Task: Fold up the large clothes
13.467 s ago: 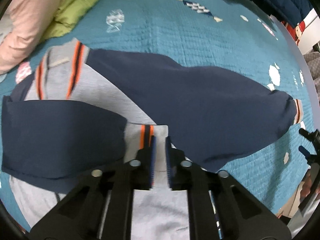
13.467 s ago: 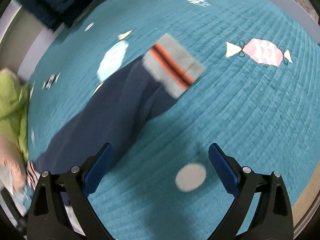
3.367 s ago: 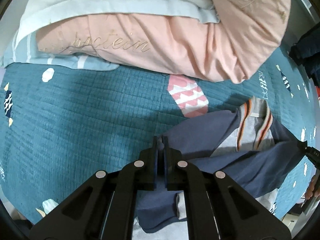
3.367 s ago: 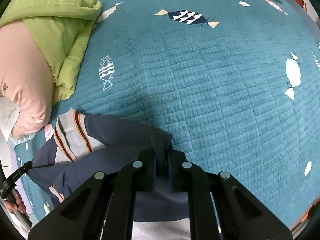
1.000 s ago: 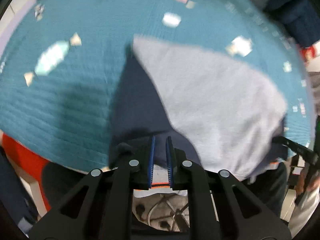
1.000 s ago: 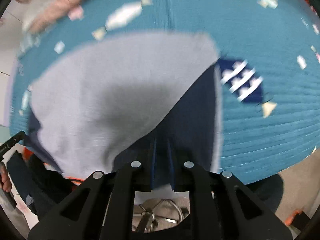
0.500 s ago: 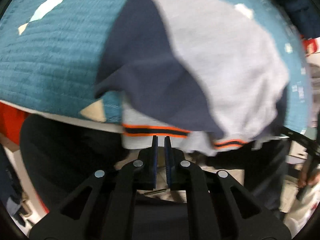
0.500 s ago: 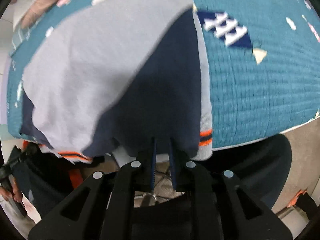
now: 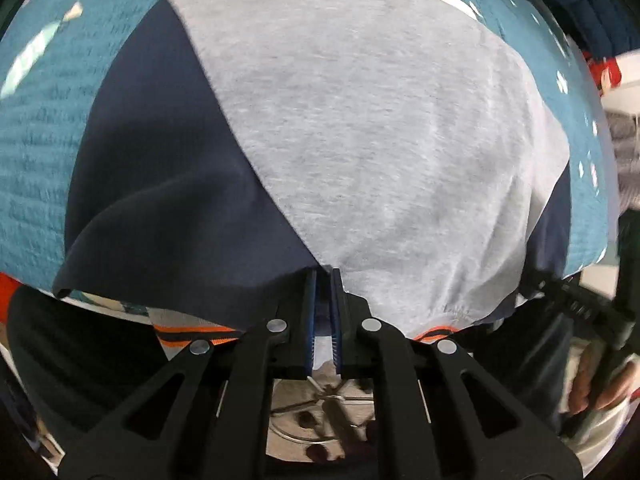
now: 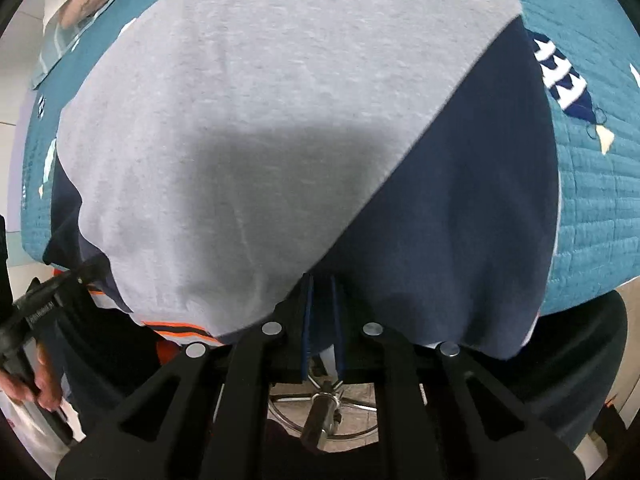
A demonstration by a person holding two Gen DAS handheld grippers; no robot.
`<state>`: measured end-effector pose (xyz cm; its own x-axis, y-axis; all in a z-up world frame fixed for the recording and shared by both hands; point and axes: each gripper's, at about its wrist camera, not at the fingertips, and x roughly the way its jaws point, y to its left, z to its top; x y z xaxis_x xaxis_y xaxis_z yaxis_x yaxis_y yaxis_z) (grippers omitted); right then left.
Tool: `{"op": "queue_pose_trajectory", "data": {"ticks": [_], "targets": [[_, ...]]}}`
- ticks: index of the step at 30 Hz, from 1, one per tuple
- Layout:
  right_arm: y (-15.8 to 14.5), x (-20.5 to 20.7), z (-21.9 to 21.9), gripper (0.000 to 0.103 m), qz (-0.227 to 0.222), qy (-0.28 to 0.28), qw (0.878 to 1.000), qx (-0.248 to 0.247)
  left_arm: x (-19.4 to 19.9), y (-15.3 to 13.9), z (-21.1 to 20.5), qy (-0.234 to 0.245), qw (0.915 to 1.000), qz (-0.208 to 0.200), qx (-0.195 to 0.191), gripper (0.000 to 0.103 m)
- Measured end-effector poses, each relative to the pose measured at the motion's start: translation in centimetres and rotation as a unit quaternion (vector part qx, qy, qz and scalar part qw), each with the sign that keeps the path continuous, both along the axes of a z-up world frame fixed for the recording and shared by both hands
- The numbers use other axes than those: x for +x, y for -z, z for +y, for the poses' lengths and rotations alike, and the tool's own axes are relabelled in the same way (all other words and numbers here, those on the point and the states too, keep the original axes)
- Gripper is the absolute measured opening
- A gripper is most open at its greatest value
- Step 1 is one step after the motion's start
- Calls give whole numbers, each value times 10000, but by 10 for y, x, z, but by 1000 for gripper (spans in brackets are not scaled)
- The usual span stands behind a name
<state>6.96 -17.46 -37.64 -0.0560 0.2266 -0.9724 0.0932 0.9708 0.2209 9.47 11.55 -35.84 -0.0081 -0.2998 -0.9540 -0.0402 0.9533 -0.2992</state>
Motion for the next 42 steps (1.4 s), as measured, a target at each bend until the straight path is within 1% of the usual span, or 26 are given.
{"op": "queue_pose_trajectory", "data": {"ticks": [4, 5, 6, 7, 8, 9, 10, 11, 13, 14, 15, 16, 17, 18, 19, 20, 22, 24, 26, 28, 29, 32, 35, 37, 40, 42], "targets": [[13, 10, -8, 3, 177, 195, 9996, 142, 10, 9, 4, 15, 9998, 138, -112, 8], [12, 10, -12, 3, 237, 259, 9992, 189, 11, 10, 5, -42, 9997, 206, -156, 8], [7, 10, -12, 3, 209, 154, 9995, 170, 12, 4, 5, -4, 9997, 213, -115, 8], [-1, 10, -13, 2, 120, -92, 9998, 124, 12, -3, 2, 118, 9998, 138, 42, 8], [-8, 10, -14, 3, 80, -230, 9995, 191, 9, -12, 1, 302, 9989, -32, 361, 8], [-13, 9, -19, 6, 102, -262, 9991, 319, 6, -23, -3, 446, 9972, -206, 558, 9], [-23, 9, -27, 6, 132, -237, 9977, 627, 3, -36, -3, 536, 9965, -356, 527, 14], [-33, 11, -34, 6, 71, -185, 9957, 903, 3, -44, 0, 525, 9971, -407, 361, 16], [-55, 24, -55, 9, -188, -48, 9931, 1153, 11, -58, 15, 338, 9981, -502, 129, 21], [-63, 30, -63, 10, -275, -7, 9930, 1146, 20, -64, 24, 225, 9979, -597, 133, 31], [-71, 38, -75, 15, -402, 50, 9936, 1059, 30, -68, 31, 141, 9972, -713, 199, 41], [-77, 47, -83, 24, -533, 121, 9944, 903, 36, -70, 40, 82, 9966, -756, 308, 43], [-81, 56, -93, 31, -652, 250, 9955, 642, 52, -71, 52, -37, 9958, -763, 499, 43], [-83, 64, -97, 45, -707, 377, 9956, 490, 63, -70, 60, -133, 9957, -750, 532, 43], [-84, 77, -109, 50, -764, 550, 9947, 418, 72, -71, 63, -207, 9958, -731, 507, 43], [-85, 78, -116, 50, -792, 648, 9939, 411, 82, -70, 69, -308, 9958, -707, 492, 43], [-80, 96, -126, 50, -805, 841, 9926, 348, 102, -68, 79, -481, 9948, -691, 573, 45], [-69, 109, -128, 50, -828, 1077, 9905, 195, 120, -58, 76, -589, 9935, -663, 711, 47], [-59, 122, -137, 50, -770, 1280, 9884, 256, 135, -52, 90, -696, 9936, -581, 675, 48], [-47, 136, -141, 50, -698, 1469, 9861, 343, 149, -39, 89, -807, 9937, -435, 650, 48], [-43, 141, -143, 50, -673, 1516, 9855, 352, 146, -35, 96, -847, 9934, -399, 661, 48], [-30, 162, -147, 50, -529, 1653, 9840, 394, 162, -22, 100, -1013, 9929, -353, 511, 48], [-15, 172, -149, 49, -338, 1875, 9803, 529, 172, -12, 103, -1221, 9917, -259, 294, 48], [-9, 176, -151, 46, -246, 1931, 9794, 530, 178, -8, 103, -1302, 9910, -247, 210, 47], [-2, 178, -148, 42, -118, 1976, 9790, 488, 183, 1, 104, -1441, 9895, -93, 116, 41], [-3, 177, -145, 39, -136, 1923, 9802, 456, 182, 0, 104, -1440, 9895, -116, 88, 37]]}}
